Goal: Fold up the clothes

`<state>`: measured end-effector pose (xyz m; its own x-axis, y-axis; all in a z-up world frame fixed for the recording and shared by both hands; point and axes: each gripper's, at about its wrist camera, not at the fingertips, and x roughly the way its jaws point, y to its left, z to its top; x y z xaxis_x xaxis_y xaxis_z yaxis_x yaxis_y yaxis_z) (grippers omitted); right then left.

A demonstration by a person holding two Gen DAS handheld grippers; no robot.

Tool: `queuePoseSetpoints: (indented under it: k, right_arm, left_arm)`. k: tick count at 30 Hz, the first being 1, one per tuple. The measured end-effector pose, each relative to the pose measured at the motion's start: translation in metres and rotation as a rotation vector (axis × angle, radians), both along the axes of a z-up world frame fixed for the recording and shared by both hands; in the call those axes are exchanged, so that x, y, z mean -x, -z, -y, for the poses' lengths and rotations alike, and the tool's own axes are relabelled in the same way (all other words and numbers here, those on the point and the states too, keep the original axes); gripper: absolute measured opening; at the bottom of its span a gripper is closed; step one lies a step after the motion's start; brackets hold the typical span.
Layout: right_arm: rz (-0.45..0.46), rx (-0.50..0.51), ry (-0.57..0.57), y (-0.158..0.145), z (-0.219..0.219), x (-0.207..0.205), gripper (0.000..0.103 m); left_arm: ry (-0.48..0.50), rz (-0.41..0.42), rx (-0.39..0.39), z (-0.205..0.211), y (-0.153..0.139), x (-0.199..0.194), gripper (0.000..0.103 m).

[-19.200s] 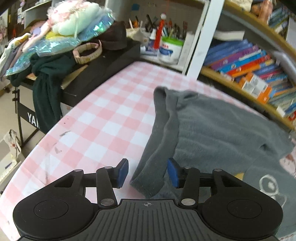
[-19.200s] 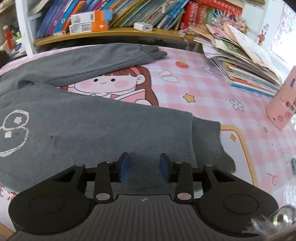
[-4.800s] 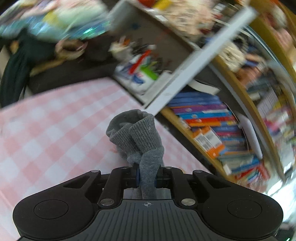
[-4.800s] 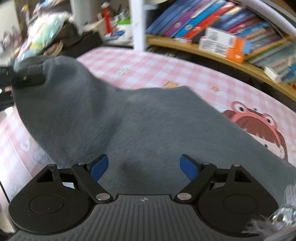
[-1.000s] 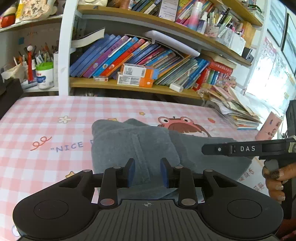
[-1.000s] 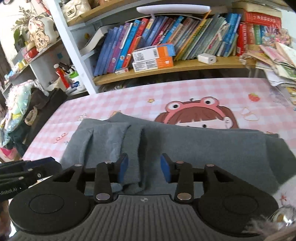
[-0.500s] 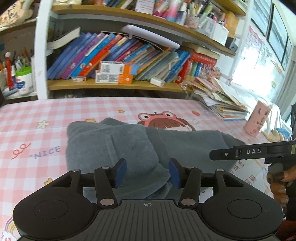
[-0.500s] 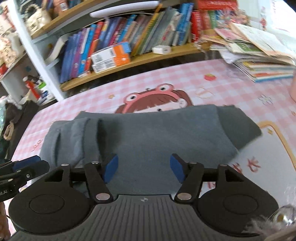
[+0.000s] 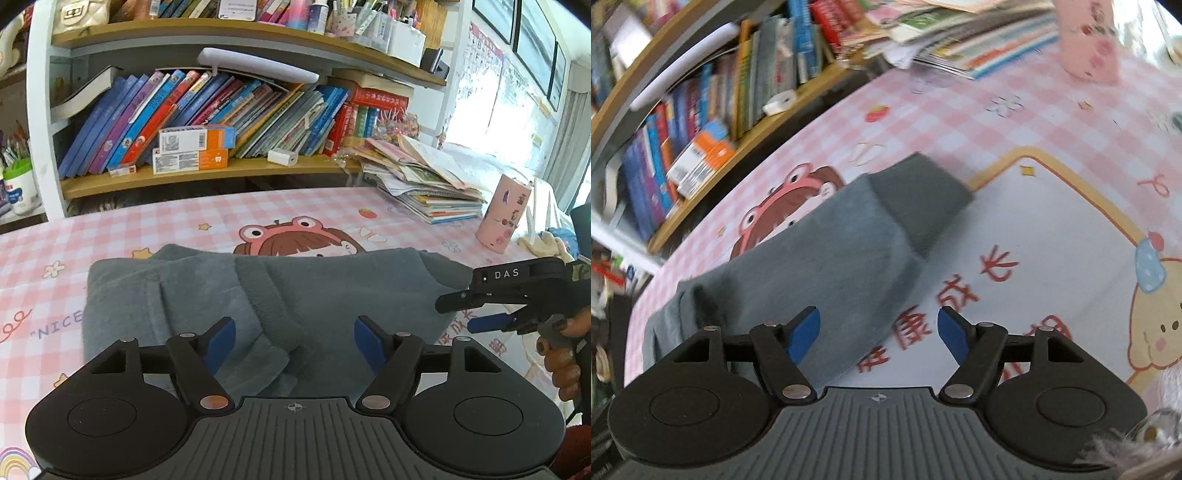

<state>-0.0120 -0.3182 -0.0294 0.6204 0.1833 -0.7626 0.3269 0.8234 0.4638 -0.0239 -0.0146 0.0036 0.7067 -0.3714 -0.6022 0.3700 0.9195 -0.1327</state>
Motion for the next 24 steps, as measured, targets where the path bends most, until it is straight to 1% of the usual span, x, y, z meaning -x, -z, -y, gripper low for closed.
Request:
queuePoseSetpoints:
  k: [8,11,17,19,20,21,22,24]
  right_arm:
    - [0.002,-0.077,0.008,0.008,0.036,-0.016,0.068]
    - [0.003,-0.115,0.009,0.012,0.049,-0.025,0.064]
    - [-0.019,-0.230,0.020,0.026,0.071,-0.042,0.053]
    - [-0.021,-0.247,0.015,0.028,0.073,-0.047,0.044]
    - [-0.022,-0.251,0.010,0.029,0.074,-0.050,0.042]
    - [-0.022,-0.255,0.004,0.031,0.074,-0.052,0.036]
    - [-0.019,-0.256,-0.004,0.031,0.074,-0.055,0.028]
    - [-0.003,-0.246,-0.025,0.031,0.073,-0.058,0.021]
  left_arm:
    - [-0.029,-0.008,-0.047,0.037,0.002,-0.001,0.075]
    - [-0.046,-0.012,-0.064,0.048,0.003,-0.001,0.075]
    - [-0.088,-0.033,-0.086,0.064,0.004,0.000,0.075]
    - [-0.103,-0.039,-0.093,0.067,0.004,0.002,0.075]
    - [-0.112,-0.040,-0.097,0.068,0.003,0.003,0.075]
    - [-0.121,-0.040,-0.100,0.069,0.003,0.004,0.075]
    - [-0.130,-0.040,-0.102,0.069,0.002,0.004,0.075]
    - [-0.148,-0.041,-0.108,0.070,0.001,0.006,0.075]
